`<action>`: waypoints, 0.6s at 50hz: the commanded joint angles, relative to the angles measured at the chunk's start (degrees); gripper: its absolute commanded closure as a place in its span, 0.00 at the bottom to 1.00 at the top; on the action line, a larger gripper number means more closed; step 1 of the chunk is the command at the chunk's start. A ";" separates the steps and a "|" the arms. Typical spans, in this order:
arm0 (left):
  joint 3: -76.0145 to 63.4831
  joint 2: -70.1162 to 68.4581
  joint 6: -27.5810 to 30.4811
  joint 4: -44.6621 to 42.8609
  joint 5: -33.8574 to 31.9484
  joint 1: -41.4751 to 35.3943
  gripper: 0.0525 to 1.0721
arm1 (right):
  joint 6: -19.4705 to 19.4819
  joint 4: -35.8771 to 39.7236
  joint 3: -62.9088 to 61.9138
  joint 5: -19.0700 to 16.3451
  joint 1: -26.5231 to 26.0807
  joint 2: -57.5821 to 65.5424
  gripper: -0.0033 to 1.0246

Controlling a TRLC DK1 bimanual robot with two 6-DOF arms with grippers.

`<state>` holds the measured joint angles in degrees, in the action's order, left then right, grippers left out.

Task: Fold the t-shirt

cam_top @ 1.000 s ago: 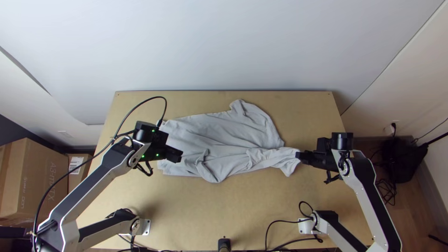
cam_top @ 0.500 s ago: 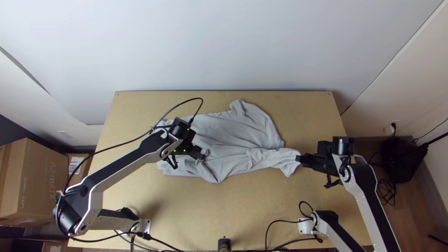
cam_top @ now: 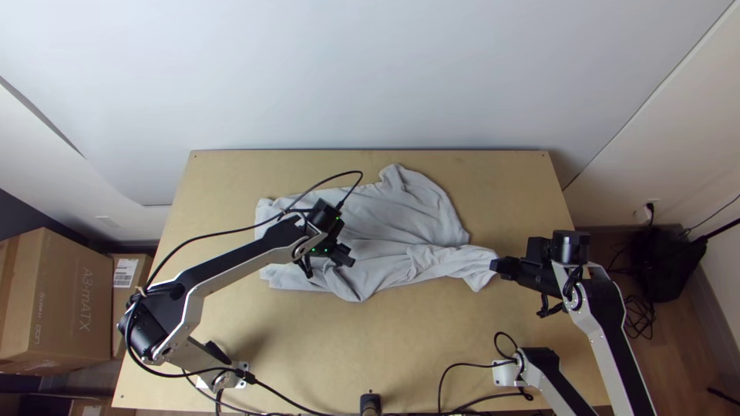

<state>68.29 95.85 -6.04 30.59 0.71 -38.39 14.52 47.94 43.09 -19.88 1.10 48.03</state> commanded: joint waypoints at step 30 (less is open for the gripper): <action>0.17 -6.29 -3.01 -2.90 3.60 5.26 0.97 | 0.51 -2.15 0.77 0.54 -0.58 -2.06 0.97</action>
<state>68.36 96.05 -7.33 27.31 3.73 -36.62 14.55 47.18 43.11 -19.90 0.99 46.15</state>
